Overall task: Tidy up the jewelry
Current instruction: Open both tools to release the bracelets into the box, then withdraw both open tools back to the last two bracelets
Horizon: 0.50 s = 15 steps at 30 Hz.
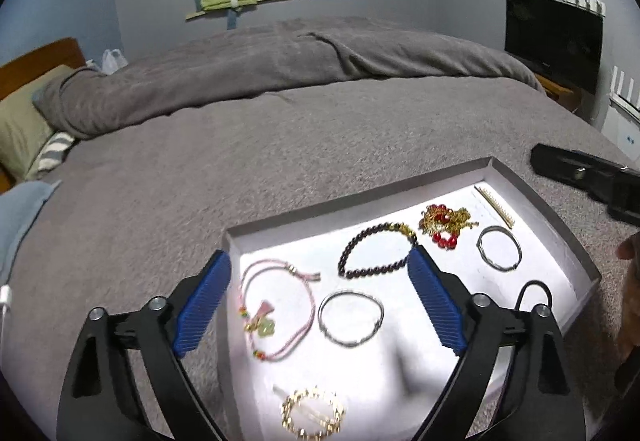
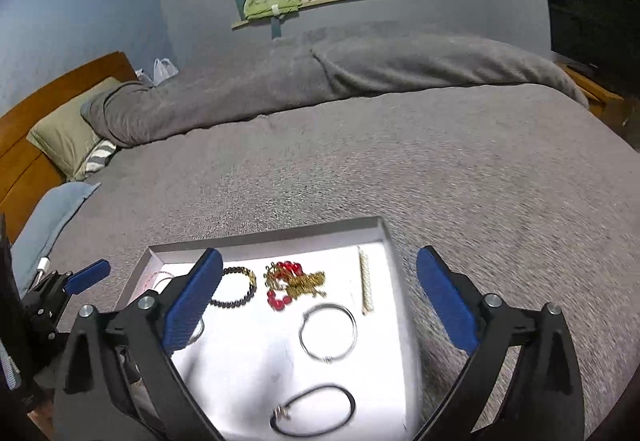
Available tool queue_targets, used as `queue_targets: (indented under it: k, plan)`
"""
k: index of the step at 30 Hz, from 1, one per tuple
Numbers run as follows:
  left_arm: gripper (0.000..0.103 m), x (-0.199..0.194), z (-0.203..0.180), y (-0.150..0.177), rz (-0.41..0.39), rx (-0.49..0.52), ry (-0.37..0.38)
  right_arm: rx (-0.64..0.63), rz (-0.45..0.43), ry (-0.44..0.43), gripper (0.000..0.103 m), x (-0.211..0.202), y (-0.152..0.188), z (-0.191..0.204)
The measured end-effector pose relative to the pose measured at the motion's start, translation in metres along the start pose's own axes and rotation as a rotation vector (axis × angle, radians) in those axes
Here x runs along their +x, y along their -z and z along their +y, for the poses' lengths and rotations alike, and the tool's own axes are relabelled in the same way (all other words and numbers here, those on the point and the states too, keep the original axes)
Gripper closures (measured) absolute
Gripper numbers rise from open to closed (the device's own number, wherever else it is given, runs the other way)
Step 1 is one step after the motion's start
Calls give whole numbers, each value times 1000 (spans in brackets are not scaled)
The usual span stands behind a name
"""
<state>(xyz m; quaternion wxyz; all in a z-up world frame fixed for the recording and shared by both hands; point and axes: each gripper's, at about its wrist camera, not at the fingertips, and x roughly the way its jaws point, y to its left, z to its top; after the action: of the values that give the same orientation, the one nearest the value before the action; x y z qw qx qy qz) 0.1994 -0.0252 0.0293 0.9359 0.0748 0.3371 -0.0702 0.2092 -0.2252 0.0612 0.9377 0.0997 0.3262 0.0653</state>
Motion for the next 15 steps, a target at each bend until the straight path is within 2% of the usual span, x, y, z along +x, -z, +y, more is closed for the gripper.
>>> queue_targets:
  k: [4, 9, 15]
  plan:
    - [12, -18, 2, 7, -2, -2, -39, 9, -12, -4, 6, -24, 9, 1]
    - [10, -47, 9, 20, -22, -35, -32, -9, -24, -15, 6, -58, 27, 6]
    - [10, -72, 11, 49, -19, -25, -50, -18, -47, -19, 6, -90, 50, 5]
